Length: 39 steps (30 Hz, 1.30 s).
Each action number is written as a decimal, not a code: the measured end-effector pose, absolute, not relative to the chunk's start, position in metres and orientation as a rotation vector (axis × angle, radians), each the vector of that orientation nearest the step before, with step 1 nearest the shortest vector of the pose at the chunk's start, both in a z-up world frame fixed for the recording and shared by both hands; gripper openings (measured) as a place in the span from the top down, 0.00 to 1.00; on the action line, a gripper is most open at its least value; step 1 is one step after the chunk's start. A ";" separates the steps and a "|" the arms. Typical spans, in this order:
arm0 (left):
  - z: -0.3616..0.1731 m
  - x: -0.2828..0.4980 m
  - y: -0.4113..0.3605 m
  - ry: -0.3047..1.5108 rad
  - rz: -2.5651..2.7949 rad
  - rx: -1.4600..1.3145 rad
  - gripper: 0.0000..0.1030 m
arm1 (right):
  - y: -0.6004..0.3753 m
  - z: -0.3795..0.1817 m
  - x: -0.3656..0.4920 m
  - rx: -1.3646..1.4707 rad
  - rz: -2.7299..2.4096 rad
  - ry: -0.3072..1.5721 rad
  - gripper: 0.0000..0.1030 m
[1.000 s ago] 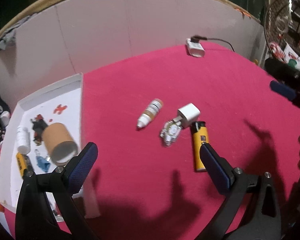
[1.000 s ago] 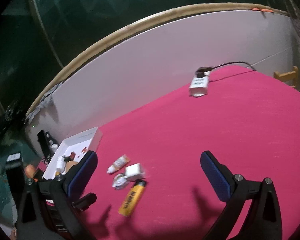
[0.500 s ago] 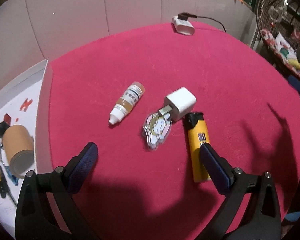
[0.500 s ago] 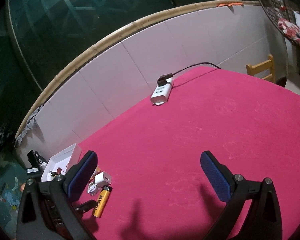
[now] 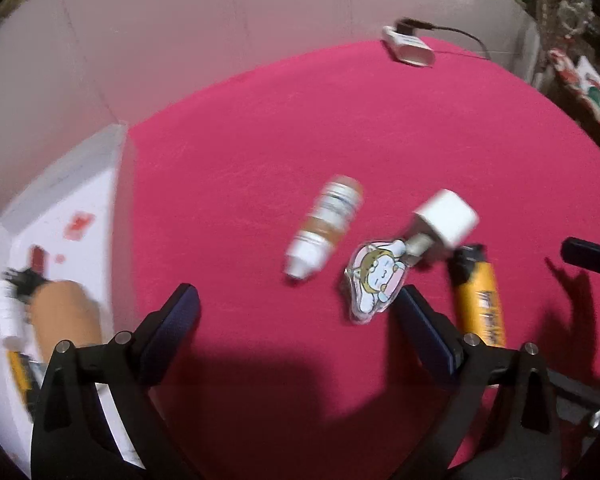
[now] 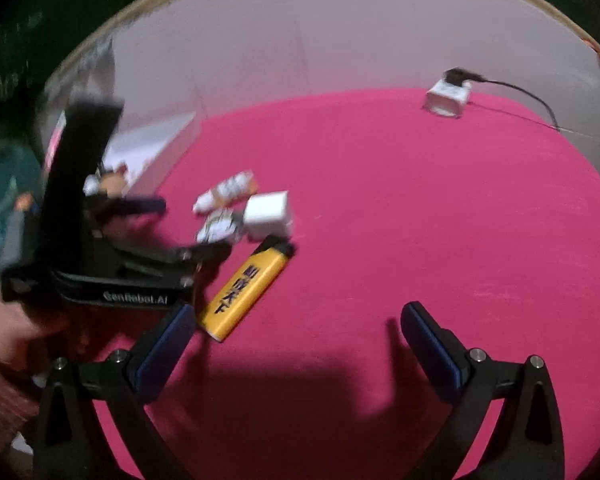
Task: Organize rigid objects
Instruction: 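Withdraw both open tools from the tray toward the remaining loose items, then grasp the clear acrylic stand with the left gripper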
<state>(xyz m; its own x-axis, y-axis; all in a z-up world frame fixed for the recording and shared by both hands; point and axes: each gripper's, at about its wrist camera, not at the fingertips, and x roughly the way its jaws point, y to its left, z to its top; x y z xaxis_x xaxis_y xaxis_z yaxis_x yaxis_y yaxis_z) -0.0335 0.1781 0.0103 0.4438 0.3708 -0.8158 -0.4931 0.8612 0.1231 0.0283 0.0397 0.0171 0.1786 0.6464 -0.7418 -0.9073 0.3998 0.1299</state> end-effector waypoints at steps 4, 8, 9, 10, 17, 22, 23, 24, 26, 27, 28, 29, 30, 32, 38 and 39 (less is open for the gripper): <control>0.018 -0.045 0.188 0.945 0.543 -0.162 0.04 | 0.064 0.016 0.021 -0.472 1.109 0.775 0.00; 0.020 -0.044 0.177 0.950 0.535 -0.110 0.04 | 0.080 0.003 0.018 -0.532 1.102 0.798 0.00; 0.018 -0.043 0.175 0.954 0.524 -0.108 0.04 | 0.080 0.000 0.018 -0.549 1.096 0.796 0.00; 0.017 -0.043 0.174 0.959 0.512 -0.112 0.04 | 0.077 0.000 0.020 -0.550 1.098 0.794 0.00; 0.013 -0.035 0.156 0.948 0.270 -0.238 0.03 | 0.023 0.007 0.089 -0.404 0.970 0.839 0.00; 0.017 -0.030 0.142 0.930 0.159 -0.257 0.03 | 0.001 0.016 0.104 -0.312 1.023 0.823 0.00; 0.017 -0.030 0.143 0.930 0.164 -0.258 0.03 | 0.001 0.016 0.103 -0.311 1.031 0.822 0.00; 0.017 -0.029 0.147 0.930 0.175 -0.265 0.03 | 0.002 0.017 0.101 -0.316 1.042 0.815 0.00; 0.019 -0.031 0.155 0.921 0.198 -0.278 0.03 | 0.003 0.018 0.097 -0.324 1.071 0.799 0.00; 0.020 -0.032 0.159 0.916 0.210 -0.281 0.03 | 0.005 0.019 0.097 -0.328 1.078 0.797 0.00; 0.021 -0.034 0.163 0.911 0.216 -0.286 0.03 | 0.009 0.018 0.093 -0.329 1.079 0.800 0.00; 0.023 -0.034 0.166 0.908 0.210 -0.294 0.03 | 0.010 0.017 0.092 -0.326 1.078 0.811 0.00; 0.024 -0.033 0.168 0.906 0.188 -0.303 0.03 | 0.011 0.016 0.094 -0.320 1.074 0.823 0.00; 0.025 -0.027 0.167 0.911 0.148 -0.300 0.03 | 0.010 0.013 0.098 -0.300 1.064 0.851 0.00; 0.028 0.003 0.170 0.947 0.099 -0.256 0.03 | 0.004 0.012 0.103 -0.262 1.049 0.874 0.00; 0.028 0.010 0.172 0.952 0.096 -0.255 0.03 | 0.003 0.012 0.102 -0.263 1.048 0.874 0.00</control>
